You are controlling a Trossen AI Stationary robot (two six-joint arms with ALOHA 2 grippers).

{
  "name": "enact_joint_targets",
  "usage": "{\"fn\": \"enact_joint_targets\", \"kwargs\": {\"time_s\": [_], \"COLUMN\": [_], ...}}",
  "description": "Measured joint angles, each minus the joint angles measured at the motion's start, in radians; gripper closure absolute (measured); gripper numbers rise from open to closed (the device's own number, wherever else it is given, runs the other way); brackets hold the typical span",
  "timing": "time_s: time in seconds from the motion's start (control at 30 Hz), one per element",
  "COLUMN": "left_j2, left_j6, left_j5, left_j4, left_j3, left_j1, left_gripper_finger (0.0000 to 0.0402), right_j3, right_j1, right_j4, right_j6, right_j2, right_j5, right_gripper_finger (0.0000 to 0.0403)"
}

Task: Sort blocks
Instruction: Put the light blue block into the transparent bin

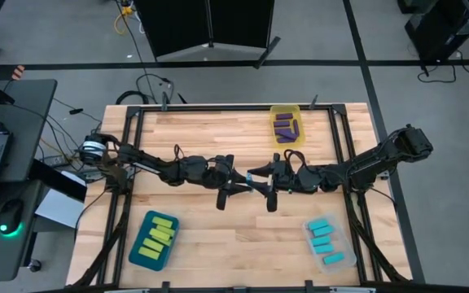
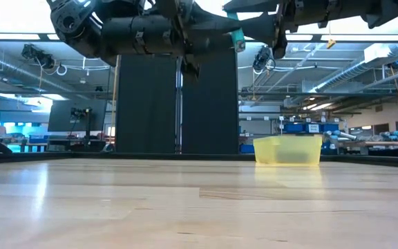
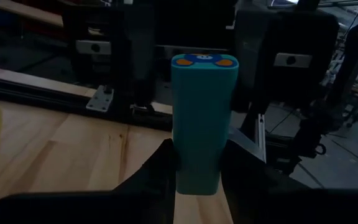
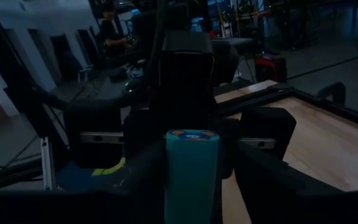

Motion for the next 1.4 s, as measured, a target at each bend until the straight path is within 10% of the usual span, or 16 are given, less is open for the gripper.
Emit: {"fn": "enact_joint_targets", "kwargs": {"time_s": [0.2,0.83,1.4], "left_j2": [0.0,0.0,-0.001], "left_j6": [0.002,0.03,0.174], "left_j5": [-0.002,0.066,0.071], "left_j4": [-0.009,-0.021,-0.072], "left_j3": [0.003,0.019,0.016], "left_j1": [0.0,-0.002,0.035], "left_gripper_finger": [0.0298,0.0239,0.0225], "right_j3": [0.0,0.001,0.291], "right_j1": [-0.016,-0.026,0.112], "right_j4": [-0.005,-0.098,-1.169], "right_j6": [0.008,-0.028,0.162], "right_j2": [0.0,-0.099,-0.244], "right_j5": [-0.071,-0.137,-0.097], "right_gripper_finger": [0.0283,0.0286,0.0286]}}
